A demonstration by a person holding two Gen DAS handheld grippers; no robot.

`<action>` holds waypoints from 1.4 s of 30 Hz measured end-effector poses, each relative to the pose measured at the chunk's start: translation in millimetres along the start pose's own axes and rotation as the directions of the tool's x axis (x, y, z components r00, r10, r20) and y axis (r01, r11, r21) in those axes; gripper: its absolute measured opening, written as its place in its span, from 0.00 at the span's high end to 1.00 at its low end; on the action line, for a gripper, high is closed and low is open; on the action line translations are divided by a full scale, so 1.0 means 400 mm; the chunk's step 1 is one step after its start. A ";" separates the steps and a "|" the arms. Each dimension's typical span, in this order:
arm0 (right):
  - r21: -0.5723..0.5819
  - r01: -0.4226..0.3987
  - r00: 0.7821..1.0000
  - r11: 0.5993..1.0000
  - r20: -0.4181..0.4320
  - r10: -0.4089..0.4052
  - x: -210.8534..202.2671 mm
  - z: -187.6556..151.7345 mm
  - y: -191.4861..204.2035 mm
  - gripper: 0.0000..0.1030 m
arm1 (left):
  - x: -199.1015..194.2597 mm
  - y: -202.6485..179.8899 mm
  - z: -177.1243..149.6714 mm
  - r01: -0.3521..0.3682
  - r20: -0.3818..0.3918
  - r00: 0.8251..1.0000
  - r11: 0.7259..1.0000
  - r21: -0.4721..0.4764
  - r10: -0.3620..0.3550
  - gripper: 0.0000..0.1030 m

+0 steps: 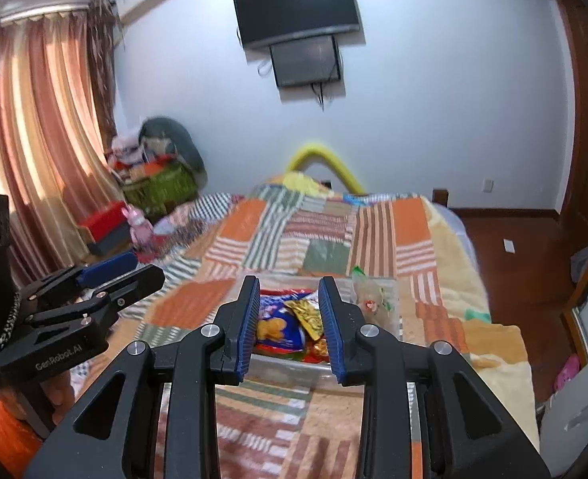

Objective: Organize snacks

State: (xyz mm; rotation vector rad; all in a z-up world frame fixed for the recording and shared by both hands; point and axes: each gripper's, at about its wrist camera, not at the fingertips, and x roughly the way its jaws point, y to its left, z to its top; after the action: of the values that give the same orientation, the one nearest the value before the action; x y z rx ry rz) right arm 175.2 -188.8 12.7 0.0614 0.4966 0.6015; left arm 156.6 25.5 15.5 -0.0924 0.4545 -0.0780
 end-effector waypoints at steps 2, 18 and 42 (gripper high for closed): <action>0.005 0.000 1.000 1.000 0.026 0.000 -0.035 -0.005 0.012 0.73 | -0.045 -0.011 0.002 0.000 0.022 1.000 1.000 0.004 0.000 0.47; -0.011 0.061 0.988 0.998 0.142 -0.059 -0.158 -0.043 0.098 0.35 | -0.281 -0.080 -0.036 -0.037 0.167 0.986 0.998 0.048 0.029 0.17; -0.038 0.167 0.966 0.985 0.205 -0.156 -0.190 -0.082 0.120 0.00 | -0.297 -0.074 -0.063 -0.069 0.196 0.979 0.997 0.034 0.061 0.00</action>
State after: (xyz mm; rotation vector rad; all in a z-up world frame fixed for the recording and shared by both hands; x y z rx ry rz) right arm 80.6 -194.3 26.0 0.0291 0.2847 0.4430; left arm 37.4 5.7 47.7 -0.0447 0.2600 -0.0132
